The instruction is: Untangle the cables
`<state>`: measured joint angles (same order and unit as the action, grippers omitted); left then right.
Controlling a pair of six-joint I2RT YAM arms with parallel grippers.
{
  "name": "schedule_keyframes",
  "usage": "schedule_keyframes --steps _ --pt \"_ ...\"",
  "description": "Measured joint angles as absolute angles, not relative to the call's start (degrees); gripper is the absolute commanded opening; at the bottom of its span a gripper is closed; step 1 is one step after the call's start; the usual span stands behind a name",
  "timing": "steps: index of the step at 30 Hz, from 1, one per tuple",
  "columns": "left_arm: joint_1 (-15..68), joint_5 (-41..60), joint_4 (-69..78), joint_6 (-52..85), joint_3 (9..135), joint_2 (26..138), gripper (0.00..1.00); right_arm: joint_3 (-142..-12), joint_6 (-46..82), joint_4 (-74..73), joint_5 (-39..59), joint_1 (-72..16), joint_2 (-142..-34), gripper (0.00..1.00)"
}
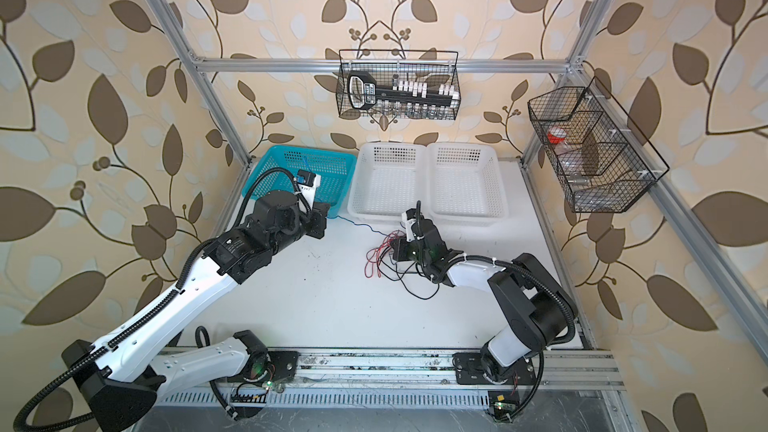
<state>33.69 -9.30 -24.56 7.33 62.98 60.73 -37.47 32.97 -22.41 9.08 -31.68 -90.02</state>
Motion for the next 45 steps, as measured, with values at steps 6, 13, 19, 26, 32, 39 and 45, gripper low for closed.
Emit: schedule_keyframes --steps 6,13,19,26,32,39,45 --pt "33.7 -6.2 -28.7 5.8 64.6 60.5 0.00 -37.4 32.5 -22.2 10.3 -31.1 -89.7 0.00" --pt "33.7 -12.8 -32.4 5.9 67.5 64.1 0.00 -37.5 30.5 -17.6 10.3 -31.2 -84.2 0.00" --pt "33.6 -17.0 -32.9 6.1 67.5 67.5 0.00 -37.6 28.2 -13.2 10.5 -31.2 -80.1 0.00" --pt "33.6 -15.4 -31.1 6.4 67.5 68.1 0.00 -39.9 26.3 -11.6 13.0 -32.1 -80.6 0.00" --pt "33.6 -14.1 -30.2 6.7 67.1 69.3 0.00 -42.3 26.1 -11.9 14.1 -32.9 -81.9 0.00" --pt "33.6 -15.6 -29.8 7.7 65.7 69.3 0.00 -40.9 27.0 -11.6 9.7 -29.9 -79.8 0.00" --pt "33.6 -11.9 -26.8 7.7 63.9 64.6 0.00 -37.6 27.0 -11.5 6.4 -27.0 -78.9 0.00"
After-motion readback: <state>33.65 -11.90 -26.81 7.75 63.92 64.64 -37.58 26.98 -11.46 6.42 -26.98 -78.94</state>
